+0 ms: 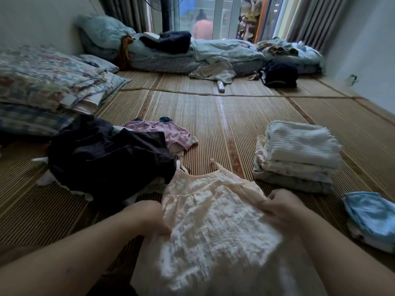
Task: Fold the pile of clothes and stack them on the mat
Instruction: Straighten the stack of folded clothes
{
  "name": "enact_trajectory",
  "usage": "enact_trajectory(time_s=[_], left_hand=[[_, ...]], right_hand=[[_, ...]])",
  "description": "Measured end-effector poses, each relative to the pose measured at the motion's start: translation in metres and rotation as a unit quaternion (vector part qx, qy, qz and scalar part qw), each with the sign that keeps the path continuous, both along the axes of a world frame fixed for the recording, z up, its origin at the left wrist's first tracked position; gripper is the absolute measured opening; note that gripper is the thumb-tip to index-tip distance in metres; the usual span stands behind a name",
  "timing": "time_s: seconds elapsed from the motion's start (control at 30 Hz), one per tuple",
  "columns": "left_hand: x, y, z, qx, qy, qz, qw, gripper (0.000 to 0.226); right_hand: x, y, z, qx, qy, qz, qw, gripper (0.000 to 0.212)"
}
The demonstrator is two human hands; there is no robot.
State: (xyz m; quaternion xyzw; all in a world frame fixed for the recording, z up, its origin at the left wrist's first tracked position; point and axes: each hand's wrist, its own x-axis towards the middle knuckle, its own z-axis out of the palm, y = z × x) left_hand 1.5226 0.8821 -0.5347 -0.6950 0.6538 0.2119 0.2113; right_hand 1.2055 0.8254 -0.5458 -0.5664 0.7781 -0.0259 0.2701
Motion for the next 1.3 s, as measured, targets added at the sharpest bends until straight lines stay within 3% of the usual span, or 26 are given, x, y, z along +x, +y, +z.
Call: enact_trajectory(time_s=[0.07,0.17,0.23,0.3,0.4,0.5,0.53,0.63,0.7,0.77,0.83,0.87,0.9,0.97,1.03,1.07,1.1,1.13,1.17,1.23,1.3], left_hand=[[0.002,0.0,0.003,-0.008,0.088,0.01,0.996,0.029],[0.008,0.0,0.008,-0.052,0.265,0.116,0.956,0.024],[0.012,-0.001,0.019,-0.133,0.318,0.168,0.924,0.022],[0.016,-0.003,0.035,-0.206,0.414,0.224,0.858,0.016],[0.026,-0.007,0.07,-0.21,0.558,0.269,0.756,0.043],[0.039,-0.009,0.106,-0.138,0.662,0.221,0.703,0.057],[0.044,-0.01,0.117,-0.109,0.681,0.206,0.694,0.064],[0.049,-0.012,0.141,-0.08,0.654,0.165,0.734,0.068],[0.051,-0.014,0.146,-0.135,0.55,0.116,0.816,0.063],[0.058,-0.016,0.15,-0.249,0.363,0.024,0.898,0.052],[0.065,-0.016,0.152,-0.328,0.23,-0.044,0.915,0.037],[0.069,-0.017,0.153,-0.353,0.225,-0.038,0.908,0.037],[0.073,-0.018,0.153,-0.365,0.253,-0.014,0.896,0.037],[0.075,-0.018,0.149,-0.348,0.381,0.043,0.855,0.028],[0.078,-0.016,0.144,-0.275,0.542,0.097,0.788,0.018],[0.08,-0.013,0.142,-0.232,0.604,0.11,0.754,0.02],[0.081,-0.011,0.141,-0.195,0.652,0.113,0.724,0.037],[0.081,-0.012,0.14,-0.165,0.691,0.109,0.696,0.049],[0.077,-0.011,0.139,-0.14,0.723,0.108,0.668,0.047],[0.064,-0.016,0.14,-0.137,0.76,0.127,0.623,0.021],[0.054,-0.023,0.138,-0.157,0.77,0.178,0.592,0.036]], right_hand=[[-0.002,0.006,0.008,-0.032,-0.051,-0.007,0.998,0.024],[-0.011,0.012,0.026,-0.106,-0.14,-0.011,0.984,0.029],[-0.018,0.018,0.044,-0.188,-0.257,-0.044,0.947,0.022],[-0.026,0.024,0.066,-0.238,-0.351,-0.072,0.903,0.013],[-0.037,0.031,0.106,-0.234,-0.441,-0.043,0.865,0.031],[-0.046,0.035,0.139,-0.237,-0.454,0.015,0.859,0.072],[-0.048,0.035,0.146,-0.239,-0.448,0.037,0.861,0.077],[-0.046,0.041,0.168,-0.217,-0.378,0.096,0.895,0.056],[-0.042,0.044,0.175,-0.228,-0.283,0.112,0.925,0.038],[-0.044,0.042,0.175,-0.271,-0.214,0.104,0.933,0.027],[-0.046,0.041,0.174,-0.319,-0.188,0.085,0.925,0.015],[-0.049,0.041,0.174,-0.332,-0.199,0.07,0.919,0.013],[-0.052,0.042,0.175,-0.334,-0.236,0.055,0.911,0.021],[-0.058,0.042,0.174,-0.309,-0.329,0.034,0.892,0.061],[-0.061,0.042,0.171,-0.286,-0.426,0.025,0.858,0.082],[-0.06,0.041,0.169,-0.279,-0.47,0.026,0.837,0.077],[-0.057,0.041,0.167,-0.27,-0.514,0.027,0.814,0.062],[-0.054,0.039,0.164,-0.26,-0.558,0.025,0.788,0.039],[-0.049,0.04,0.164,-0.256,-0.591,0.015,0.765,0.019],[-0.039,0.04,0.161,-0.253,-0.605,0.016,0.755,0.031],[-0.03,0.036,0.158,-0.266,-0.579,0.022,0.771,0.035]])
